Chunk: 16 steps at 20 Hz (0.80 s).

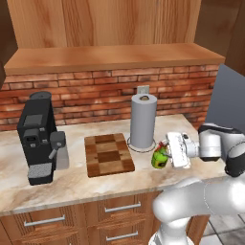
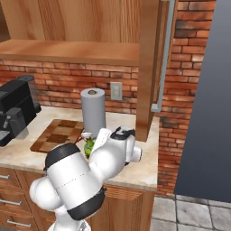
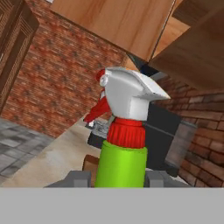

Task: Grab the spray bottle from the cabinet, then place it next to the cutting board for sanitizing. Then grab the dish brush from the countertop next to the sink and place it next to the cutting board.

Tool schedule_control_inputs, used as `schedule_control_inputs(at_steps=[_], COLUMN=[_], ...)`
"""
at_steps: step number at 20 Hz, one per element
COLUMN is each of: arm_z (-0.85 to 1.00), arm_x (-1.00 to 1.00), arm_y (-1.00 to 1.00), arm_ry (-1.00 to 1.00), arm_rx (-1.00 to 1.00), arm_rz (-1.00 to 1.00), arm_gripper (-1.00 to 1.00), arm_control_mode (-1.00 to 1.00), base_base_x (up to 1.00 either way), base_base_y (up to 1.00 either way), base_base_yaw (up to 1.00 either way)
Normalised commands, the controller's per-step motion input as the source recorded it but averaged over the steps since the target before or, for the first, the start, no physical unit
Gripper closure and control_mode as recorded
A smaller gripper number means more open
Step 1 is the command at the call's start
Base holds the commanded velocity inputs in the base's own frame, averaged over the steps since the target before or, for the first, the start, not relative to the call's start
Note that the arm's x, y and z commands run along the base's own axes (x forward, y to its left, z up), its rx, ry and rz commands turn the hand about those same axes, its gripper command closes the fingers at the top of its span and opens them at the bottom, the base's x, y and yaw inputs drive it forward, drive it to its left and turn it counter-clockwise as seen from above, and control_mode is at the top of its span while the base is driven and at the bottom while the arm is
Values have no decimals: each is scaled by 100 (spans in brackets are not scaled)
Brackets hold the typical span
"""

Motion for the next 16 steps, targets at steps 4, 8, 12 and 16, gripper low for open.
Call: schedule_control_inputs(at_steps=[4, 8, 12, 16], arm_z=[-40, -26, -17, -1], arm_x=[37, 0, -3, 0], arm_y=[0, 0, 0, 0], arm_ry=[3, -9, -16, -3], arm_rx=[0, 0, 0, 0], arm_rz=[0, 0, 0, 0], arm_gripper=[100, 100, -100, -100], arm_control_mode=[-100, -100, -100, -100], base_base_x=[0, 0, 0, 0], base_base_y=[0, 0, 0, 0], base_base_yaw=[0, 0, 0, 0])
